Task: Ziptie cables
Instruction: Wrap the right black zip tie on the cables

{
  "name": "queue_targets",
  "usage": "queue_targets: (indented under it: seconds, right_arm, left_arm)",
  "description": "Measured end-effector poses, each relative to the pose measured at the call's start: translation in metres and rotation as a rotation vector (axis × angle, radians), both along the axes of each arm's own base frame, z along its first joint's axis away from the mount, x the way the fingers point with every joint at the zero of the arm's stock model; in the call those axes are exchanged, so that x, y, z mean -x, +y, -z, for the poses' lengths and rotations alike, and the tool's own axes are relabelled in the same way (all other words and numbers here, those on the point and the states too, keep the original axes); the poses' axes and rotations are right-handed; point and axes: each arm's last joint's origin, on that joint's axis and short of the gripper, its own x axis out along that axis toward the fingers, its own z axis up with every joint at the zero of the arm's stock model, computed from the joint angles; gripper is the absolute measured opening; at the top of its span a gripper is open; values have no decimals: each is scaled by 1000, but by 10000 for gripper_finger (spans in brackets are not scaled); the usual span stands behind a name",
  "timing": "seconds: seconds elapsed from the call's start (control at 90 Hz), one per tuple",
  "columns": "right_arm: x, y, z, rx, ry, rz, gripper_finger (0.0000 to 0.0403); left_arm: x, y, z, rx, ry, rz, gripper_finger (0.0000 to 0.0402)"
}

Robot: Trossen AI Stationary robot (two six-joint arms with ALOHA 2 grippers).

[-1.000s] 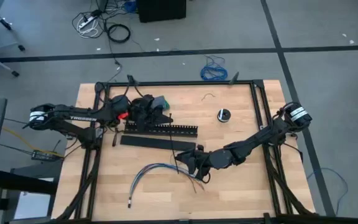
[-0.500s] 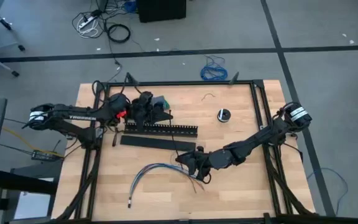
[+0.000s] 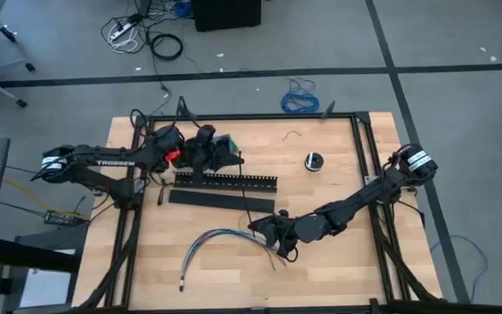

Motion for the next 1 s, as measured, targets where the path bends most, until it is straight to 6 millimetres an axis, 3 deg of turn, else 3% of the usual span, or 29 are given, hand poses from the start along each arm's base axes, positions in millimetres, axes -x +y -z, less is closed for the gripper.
queue_targets:
  seconds: [0.489, 1.0]
  right_arm:
    - [-1, -1, 0, -6, -1, -2, 111]
    - [-4, -6, -3, -156, -42, -1, 109]
  left_arm:
    - [0, 0, 0, -24, -5, -6, 0]
    - [0, -1, 1, -70, -15, -13, 0]
